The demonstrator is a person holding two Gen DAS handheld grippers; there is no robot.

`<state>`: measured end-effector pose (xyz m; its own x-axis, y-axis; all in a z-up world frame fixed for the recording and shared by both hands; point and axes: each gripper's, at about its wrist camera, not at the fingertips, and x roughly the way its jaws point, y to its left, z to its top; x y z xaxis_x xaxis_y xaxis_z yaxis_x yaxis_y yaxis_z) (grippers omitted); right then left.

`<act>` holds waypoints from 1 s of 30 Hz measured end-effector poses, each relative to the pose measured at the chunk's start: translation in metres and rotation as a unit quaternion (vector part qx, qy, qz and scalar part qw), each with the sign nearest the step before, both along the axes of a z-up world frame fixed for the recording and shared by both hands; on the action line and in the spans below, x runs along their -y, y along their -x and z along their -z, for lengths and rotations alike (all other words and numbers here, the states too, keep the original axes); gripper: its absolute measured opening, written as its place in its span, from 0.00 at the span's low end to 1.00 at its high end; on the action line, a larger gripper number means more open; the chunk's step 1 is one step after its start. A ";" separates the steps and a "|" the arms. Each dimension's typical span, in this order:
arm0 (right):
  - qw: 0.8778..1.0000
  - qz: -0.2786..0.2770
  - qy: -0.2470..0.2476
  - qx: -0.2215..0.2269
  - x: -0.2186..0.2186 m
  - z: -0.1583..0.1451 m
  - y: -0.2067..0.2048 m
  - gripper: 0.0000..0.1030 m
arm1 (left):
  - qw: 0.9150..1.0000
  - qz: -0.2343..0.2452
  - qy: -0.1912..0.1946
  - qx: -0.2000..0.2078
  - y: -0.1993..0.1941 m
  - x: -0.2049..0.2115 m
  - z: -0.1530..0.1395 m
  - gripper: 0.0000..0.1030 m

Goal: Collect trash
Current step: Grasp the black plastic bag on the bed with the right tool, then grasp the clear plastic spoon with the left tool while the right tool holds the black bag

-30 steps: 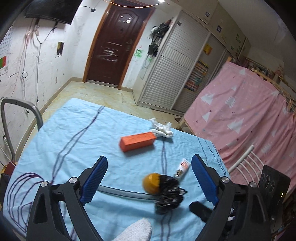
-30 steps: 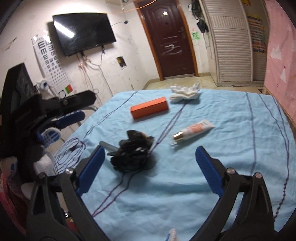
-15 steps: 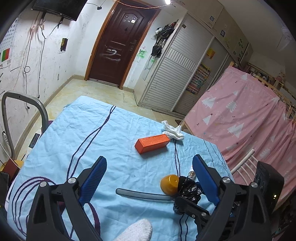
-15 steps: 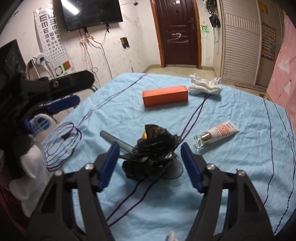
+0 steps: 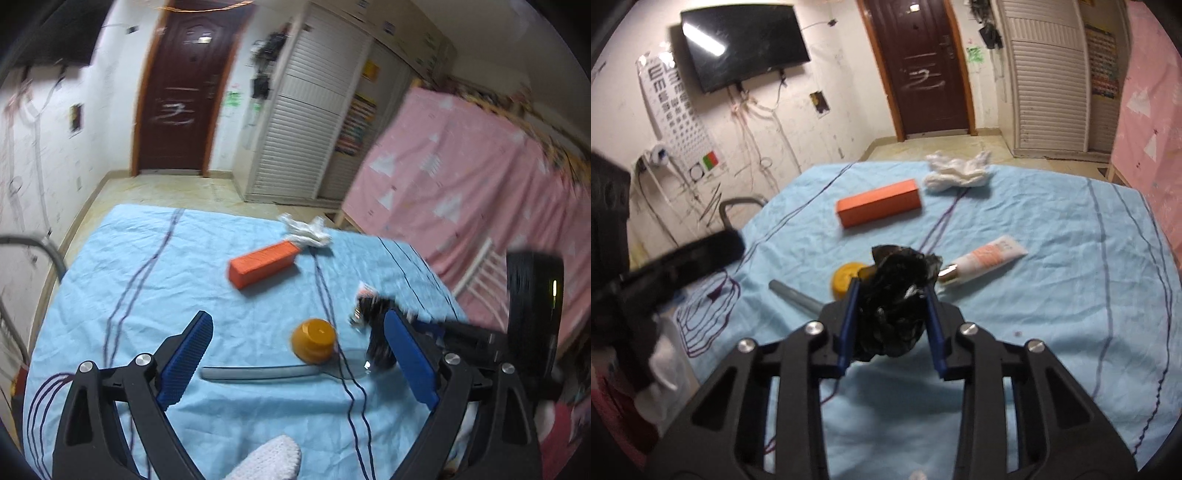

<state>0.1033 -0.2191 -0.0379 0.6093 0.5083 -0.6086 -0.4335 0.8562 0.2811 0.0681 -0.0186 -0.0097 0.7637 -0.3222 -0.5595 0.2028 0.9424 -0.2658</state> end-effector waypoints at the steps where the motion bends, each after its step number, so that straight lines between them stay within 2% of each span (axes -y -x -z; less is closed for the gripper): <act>1: 1.000 0.005 -0.005 0.001 0.006 -0.001 -0.001 0.30 | 1.000 0.011 -0.007 0.000 0.000 0.005 0.001 0.82; 8: 0.999 0.032 -0.035 0.001 0.039 -0.002 -0.002 0.31 | 0.991 0.094 -0.092 -0.004 -0.006 0.047 0.015 0.82; 14: 0.998 0.037 -0.047 -0.002 0.049 0.003 -0.004 0.31 | 0.980 0.140 -0.135 -0.033 -0.015 0.066 0.031 0.82; 21: 0.998 0.037 -0.059 -0.001 0.058 0.005 -0.003 0.31 | 0.966 0.183 -0.165 -0.073 -0.031 0.076 0.044 0.72; 25: 0.997 0.037 -0.069 -0.003 0.062 0.007 -0.004 0.31 | 0.959 0.197 -0.191 -0.073 -0.031 0.080 0.045 0.69; 30: 0.997 0.036 -0.075 -0.005 0.065 0.009 -0.005 0.31 | 0.952 0.209 -0.202 -0.092 -0.028 0.080 0.052 0.67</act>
